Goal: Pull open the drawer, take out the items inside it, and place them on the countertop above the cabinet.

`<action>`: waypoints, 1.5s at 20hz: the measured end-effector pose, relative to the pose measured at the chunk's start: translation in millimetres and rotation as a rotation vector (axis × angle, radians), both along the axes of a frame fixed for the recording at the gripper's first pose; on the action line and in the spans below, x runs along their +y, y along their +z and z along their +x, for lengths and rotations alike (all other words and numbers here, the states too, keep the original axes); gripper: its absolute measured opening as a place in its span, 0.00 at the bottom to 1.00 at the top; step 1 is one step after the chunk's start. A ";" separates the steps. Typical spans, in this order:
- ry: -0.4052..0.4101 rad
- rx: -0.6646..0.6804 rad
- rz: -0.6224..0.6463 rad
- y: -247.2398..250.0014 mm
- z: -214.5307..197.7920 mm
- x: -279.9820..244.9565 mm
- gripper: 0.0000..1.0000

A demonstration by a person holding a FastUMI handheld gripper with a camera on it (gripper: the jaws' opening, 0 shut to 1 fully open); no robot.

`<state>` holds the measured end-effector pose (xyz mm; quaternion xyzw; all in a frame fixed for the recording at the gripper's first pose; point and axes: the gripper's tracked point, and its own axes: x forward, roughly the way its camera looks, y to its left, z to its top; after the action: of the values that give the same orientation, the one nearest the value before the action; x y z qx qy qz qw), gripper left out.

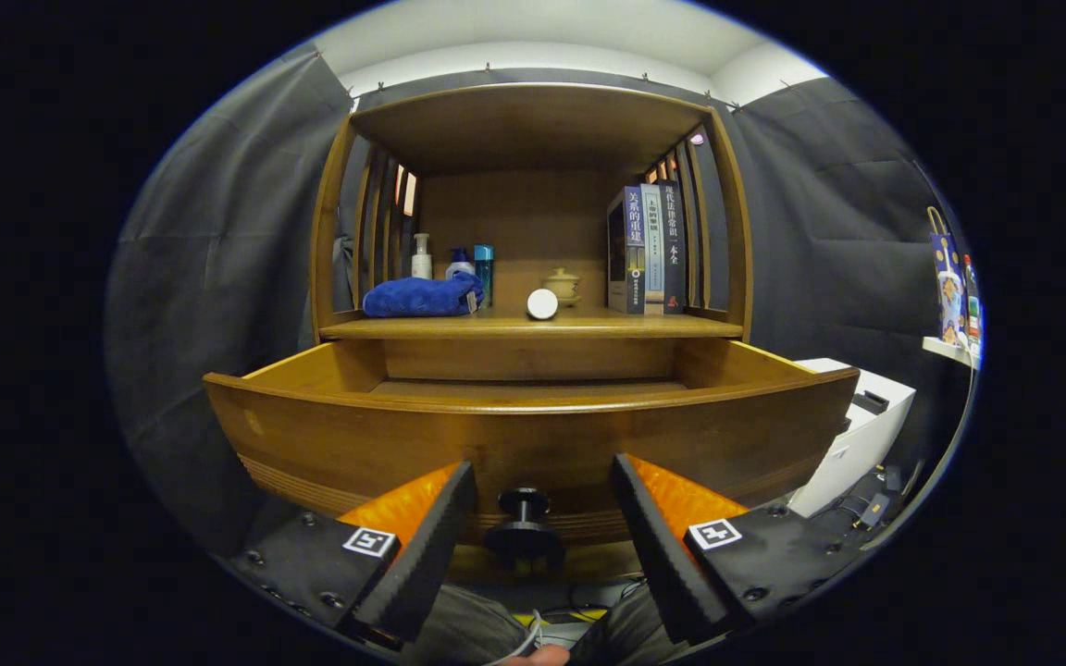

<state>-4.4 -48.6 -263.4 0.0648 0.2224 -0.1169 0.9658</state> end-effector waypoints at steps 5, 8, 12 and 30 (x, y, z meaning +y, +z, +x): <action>0.007 0.012 0.000 -4.1 26.3 -6.8 0.99; 0.009 0.009 -0.006 -7.2 44.9 -13.5 0.99; 0.024 0.040 -0.036 -17.7 67.4 -18.6 0.99; 0.020 0.021 -0.024 -49.2 151.1 -42.1 0.99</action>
<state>146.7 -90.8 -312.6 0.0499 0.2316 -0.1103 0.9653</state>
